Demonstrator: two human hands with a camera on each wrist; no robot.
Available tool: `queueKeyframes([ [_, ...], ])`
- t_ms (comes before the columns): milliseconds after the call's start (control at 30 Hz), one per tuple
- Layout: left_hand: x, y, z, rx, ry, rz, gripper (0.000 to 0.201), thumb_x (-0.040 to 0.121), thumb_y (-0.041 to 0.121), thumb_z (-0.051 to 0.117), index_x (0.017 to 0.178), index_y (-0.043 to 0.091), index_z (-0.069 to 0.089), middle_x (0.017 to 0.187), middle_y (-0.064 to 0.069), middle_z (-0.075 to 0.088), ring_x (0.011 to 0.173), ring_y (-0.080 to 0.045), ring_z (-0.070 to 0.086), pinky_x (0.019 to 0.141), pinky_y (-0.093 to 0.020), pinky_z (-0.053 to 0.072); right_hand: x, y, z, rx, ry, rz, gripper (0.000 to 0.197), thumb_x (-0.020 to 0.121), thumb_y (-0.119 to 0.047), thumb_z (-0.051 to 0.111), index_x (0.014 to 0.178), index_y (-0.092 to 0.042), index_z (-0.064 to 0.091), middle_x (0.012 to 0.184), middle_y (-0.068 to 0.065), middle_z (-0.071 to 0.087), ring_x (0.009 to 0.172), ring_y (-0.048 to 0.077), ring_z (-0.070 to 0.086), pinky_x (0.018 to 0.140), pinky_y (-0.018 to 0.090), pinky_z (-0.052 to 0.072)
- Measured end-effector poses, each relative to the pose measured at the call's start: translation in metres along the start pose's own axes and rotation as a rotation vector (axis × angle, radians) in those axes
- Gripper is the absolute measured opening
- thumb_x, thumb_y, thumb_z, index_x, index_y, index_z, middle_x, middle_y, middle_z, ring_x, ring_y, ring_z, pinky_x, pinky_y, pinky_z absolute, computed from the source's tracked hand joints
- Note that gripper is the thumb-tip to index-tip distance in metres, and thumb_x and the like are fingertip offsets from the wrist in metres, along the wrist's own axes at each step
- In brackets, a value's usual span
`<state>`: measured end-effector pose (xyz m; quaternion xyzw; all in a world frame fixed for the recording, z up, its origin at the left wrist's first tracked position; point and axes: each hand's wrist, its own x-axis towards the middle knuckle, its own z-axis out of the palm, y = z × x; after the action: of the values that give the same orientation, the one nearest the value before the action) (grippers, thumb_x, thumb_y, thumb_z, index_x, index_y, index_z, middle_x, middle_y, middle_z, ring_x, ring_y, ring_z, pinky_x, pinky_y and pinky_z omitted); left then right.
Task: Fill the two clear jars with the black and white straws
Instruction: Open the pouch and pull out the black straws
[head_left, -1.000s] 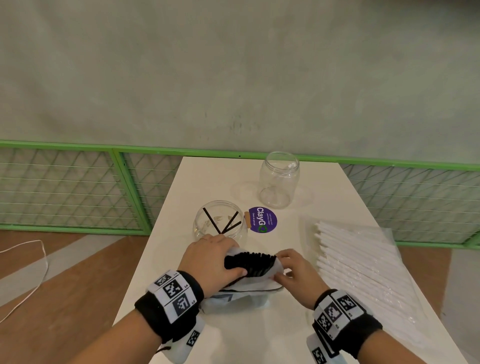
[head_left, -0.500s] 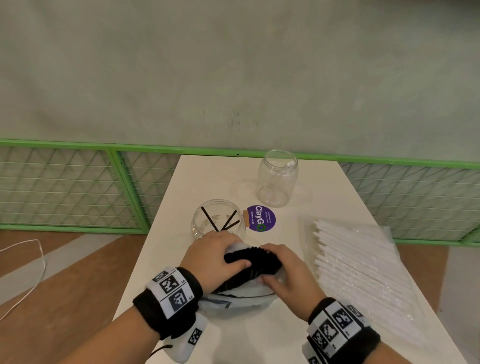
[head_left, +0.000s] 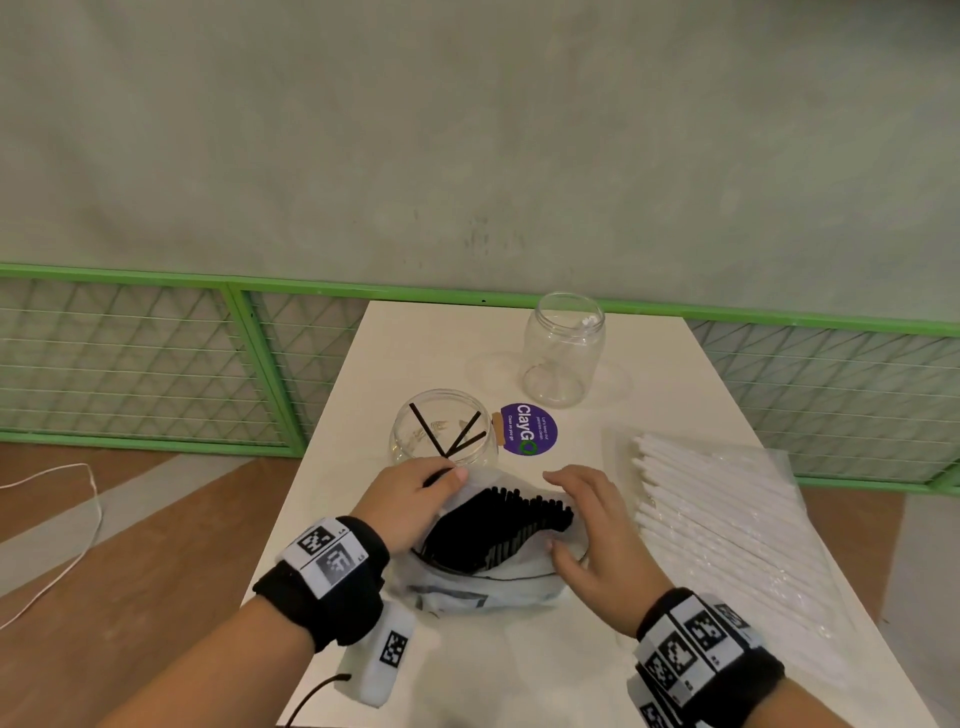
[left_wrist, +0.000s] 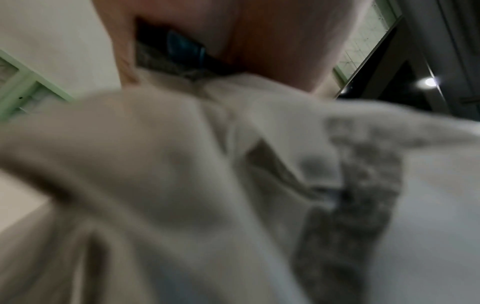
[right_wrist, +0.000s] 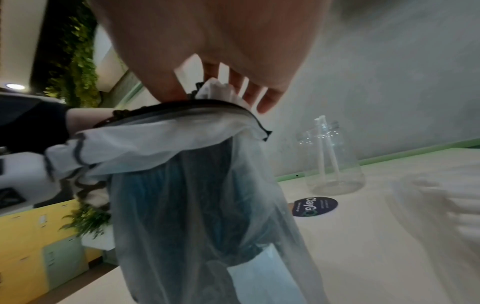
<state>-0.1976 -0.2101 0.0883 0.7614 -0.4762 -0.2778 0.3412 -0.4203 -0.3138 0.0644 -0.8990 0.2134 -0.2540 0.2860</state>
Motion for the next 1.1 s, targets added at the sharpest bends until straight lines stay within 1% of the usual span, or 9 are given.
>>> queueKeyframes([
  [167,0.006,-0.005,0.003,-0.034,0.057,-0.035,0.029,0.095,0.043,0.043,0.091,0.025,0.065,0.087,0.004,0.067,0.087,-0.013,0.059,0.078,-0.027,0.044,0.009,-0.024,0.004,-0.155,-0.038,-0.220,0.060,0.080,-0.047,0.063,0.132,-0.023,0.044,0.133,-0.008,0.044,0.126,0.013,0.039,0.107,0.027,0.026],
  [300,0.007,-0.005,0.004,-0.007,0.090,-0.028,0.031,0.096,0.042,0.042,0.085,0.020,0.062,0.081,0.000,0.064,0.081,-0.016,0.058,0.075,-0.031,0.044,0.026,-0.030,0.017,-0.292,-0.165,-0.225,0.079,0.072,-0.066,0.063,0.136,-0.028,0.036,0.135,-0.010,0.043,0.125,0.012,0.034,0.105,0.028,0.027],
  [467,0.010,-0.015,-0.003,-0.075,0.106,-0.086,0.028,0.097,0.034,0.045,0.090,0.014,0.064,0.088,-0.005,0.066,0.087,-0.021,0.059,0.076,-0.029,0.043,0.036,-0.024,0.018,-0.255,-0.146,-0.155,0.086,0.062,-0.067,0.068,0.134,-0.027,0.041,0.130,-0.008,0.046,0.119,0.010,0.034,0.099,0.028,0.031],
  [533,0.011,-0.014,-0.005,-0.184,0.095,-0.104,0.025,0.096,0.028,0.047,0.094,0.011,0.066,0.094,-0.008,0.067,0.094,-0.022,0.059,0.083,-0.031,0.043,0.039,-0.021,0.018,-0.232,-0.143,-0.151,0.087,0.061,-0.067,0.068,0.133,-0.025,0.044,0.126,-0.006,0.047,0.114,0.010,0.034,0.098,0.030,0.035],
  [633,0.009,-0.003,-0.001,-0.359,-0.021,-0.110,0.022,0.097,0.026,0.046,0.096,0.015,0.065,0.100,-0.003,0.066,0.100,-0.018,0.058,0.094,-0.034,0.041,0.045,-0.018,0.018,-0.182,-0.130,-0.156,0.077,0.060,-0.064,0.069,0.125,-0.024,0.054,0.119,-0.006,0.048,0.107,0.011,0.035,0.097,0.030,0.037],
  [733,0.009,0.001,0.002,-0.446,-0.044,-0.134,0.022,0.099,0.021,0.040,0.088,0.017,0.059,0.095,-0.003,0.062,0.096,-0.018,0.056,0.094,-0.035,0.039,0.047,-0.017,0.017,-0.187,-0.125,-0.152,0.069,0.058,-0.064,0.069,0.115,-0.027,0.059,0.114,-0.009,0.048,0.108,0.012,0.035,0.094,0.031,0.035],
  [833,0.013,-0.005,0.002,-0.393,0.008,-0.154,0.022,0.099,0.022,0.039,0.085,0.016,0.055,0.093,-0.007,0.059,0.093,-0.022,0.054,0.090,-0.036,0.040,0.044,-0.012,0.017,-0.222,-0.112,-0.144,0.063,0.055,-0.067,0.071,0.102,-0.027,0.057,0.116,-0.011,0.049,0.116,0.012,0.033,0.093,0.029,0.025],
  [967,0.018,-0.011,0.002,-0.290,0.021,-0.150,0.021,0.098,0.023,0.043,0.085,0.013,0.057,0.095,-0.017,0.063,0.094,-0.030,0.057,0.090,-0.041,0.042,0.044,-0.010,0.015,-0.109,-0.167,-0.105,0.057,0.058,-0.061,0.076,0.092,-0.021,0.051,0.119,-0.008,0.052,0.107,0.010,0.049,0.089,0.028,0.040],
  [1100,0.018,-0.019,0.000,-0.273,0.096,-0.185,0.026,0.094,0.026,0.050,0.083,0.005,0.062,0.092,-0.022,0.065,0.093,-0.036,0.060,0.089,-0.047,0.044,0.044,-0.015,0.012,-0.106,-0.210,-0.051,0.052,0.064,-0.061,0.072,0.097,-0.033,0.043,0.109,-0.008,0.057,0.094,0.012,0.051,0.084,0.030,0.043],
])
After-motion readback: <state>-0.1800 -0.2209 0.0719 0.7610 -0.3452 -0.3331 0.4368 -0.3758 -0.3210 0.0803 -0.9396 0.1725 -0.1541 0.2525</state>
